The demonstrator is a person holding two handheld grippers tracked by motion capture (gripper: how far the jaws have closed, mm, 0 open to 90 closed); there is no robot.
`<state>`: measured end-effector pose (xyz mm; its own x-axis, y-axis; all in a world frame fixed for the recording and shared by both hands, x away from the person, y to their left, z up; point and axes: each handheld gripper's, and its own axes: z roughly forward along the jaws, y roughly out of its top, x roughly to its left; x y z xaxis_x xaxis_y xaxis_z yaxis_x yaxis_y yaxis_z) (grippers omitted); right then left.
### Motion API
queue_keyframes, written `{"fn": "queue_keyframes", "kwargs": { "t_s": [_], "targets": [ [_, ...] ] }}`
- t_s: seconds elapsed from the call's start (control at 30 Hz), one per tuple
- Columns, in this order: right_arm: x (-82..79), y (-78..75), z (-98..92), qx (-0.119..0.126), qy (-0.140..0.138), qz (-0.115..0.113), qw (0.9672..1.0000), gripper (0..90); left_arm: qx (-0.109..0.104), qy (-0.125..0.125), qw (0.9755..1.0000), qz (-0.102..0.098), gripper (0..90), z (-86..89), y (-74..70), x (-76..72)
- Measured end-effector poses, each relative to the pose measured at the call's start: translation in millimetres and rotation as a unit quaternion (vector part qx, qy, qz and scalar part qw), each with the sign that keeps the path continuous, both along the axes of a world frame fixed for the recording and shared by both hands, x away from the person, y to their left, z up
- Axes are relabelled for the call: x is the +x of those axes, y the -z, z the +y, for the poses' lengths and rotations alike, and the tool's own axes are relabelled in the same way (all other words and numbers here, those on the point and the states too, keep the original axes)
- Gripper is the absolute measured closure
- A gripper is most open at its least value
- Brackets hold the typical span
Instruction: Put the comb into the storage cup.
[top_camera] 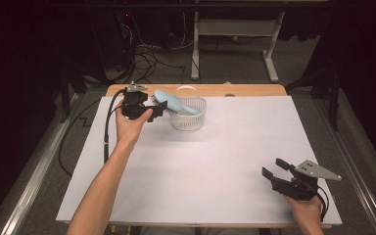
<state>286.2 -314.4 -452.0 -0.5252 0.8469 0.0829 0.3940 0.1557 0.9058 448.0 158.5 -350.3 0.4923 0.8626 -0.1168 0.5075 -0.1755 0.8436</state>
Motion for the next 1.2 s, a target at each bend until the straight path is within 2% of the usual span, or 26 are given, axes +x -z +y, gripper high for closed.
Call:
{"fn": "queue_keyframes", "kwargs": {
  "t_s": [0.9, 1.2],
  "targets": [
    [-0.7, -0.6, -0.7, 0.004, 0.004, -0.003, 1.0, 33.8, 0.001, -0.001, 0.9999, -0.017, 19.9, 9.9, -0.4, -14.9],
    [-0.6, -0.5, -0.9, 0.004, 0.004, -0.002, 1.0, 33.8, -0.001, 0.0, 0.9999, -0.017, 20.0, 14.3, 2.3, -19.1]
  ]
}}
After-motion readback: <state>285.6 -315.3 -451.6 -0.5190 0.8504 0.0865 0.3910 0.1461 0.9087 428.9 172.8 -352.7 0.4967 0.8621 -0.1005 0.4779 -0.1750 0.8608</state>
